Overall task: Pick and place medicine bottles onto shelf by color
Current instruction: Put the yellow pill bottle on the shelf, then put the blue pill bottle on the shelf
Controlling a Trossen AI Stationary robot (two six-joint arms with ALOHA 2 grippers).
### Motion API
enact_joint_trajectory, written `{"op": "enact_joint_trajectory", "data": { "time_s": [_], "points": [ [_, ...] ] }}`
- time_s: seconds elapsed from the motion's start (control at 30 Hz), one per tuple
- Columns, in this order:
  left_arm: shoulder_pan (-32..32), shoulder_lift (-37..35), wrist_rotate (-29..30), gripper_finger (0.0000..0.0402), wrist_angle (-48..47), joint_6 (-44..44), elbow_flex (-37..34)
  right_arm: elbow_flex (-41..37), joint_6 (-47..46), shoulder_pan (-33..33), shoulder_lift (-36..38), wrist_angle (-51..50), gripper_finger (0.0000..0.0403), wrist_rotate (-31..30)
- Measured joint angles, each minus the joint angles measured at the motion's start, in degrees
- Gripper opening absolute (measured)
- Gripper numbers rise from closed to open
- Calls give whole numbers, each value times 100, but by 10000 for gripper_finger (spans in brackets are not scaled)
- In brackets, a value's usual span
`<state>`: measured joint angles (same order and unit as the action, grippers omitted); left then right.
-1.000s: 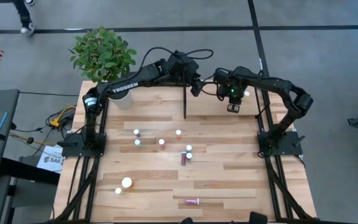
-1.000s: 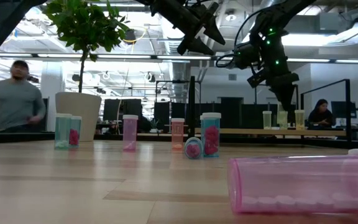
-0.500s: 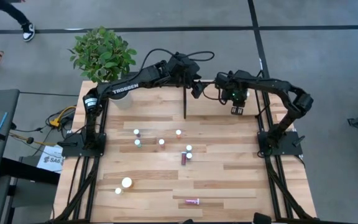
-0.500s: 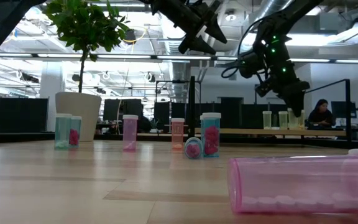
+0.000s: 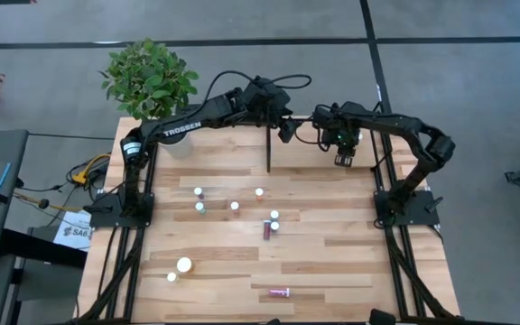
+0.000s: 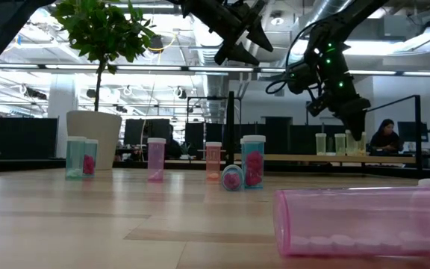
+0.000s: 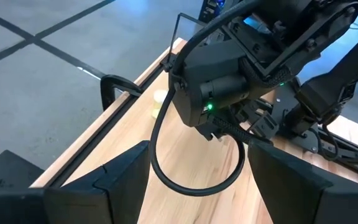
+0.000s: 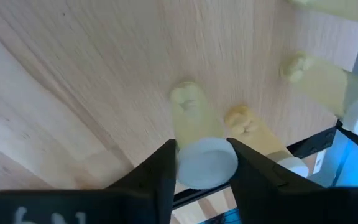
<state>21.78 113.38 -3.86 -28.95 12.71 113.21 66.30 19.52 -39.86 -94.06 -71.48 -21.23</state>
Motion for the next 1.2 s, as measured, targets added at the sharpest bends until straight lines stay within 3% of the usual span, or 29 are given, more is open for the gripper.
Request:
{"op": "enact_joint_trajectory", "data": {
  "time_s": [0.43,0.9,1.2],
  "points": [
    [0,0,-2,256,-4,19,0,424,-192,2,0,-400,239,-61],
    [-16,-2,-35,256,-920,-68,-2,2330,-1233,2,157,-1590,228,-144],
    [-373,-2,-796,256,-989,-185,-2,2739,-2577,238,976,-1807,223,-24]
  ]
}}
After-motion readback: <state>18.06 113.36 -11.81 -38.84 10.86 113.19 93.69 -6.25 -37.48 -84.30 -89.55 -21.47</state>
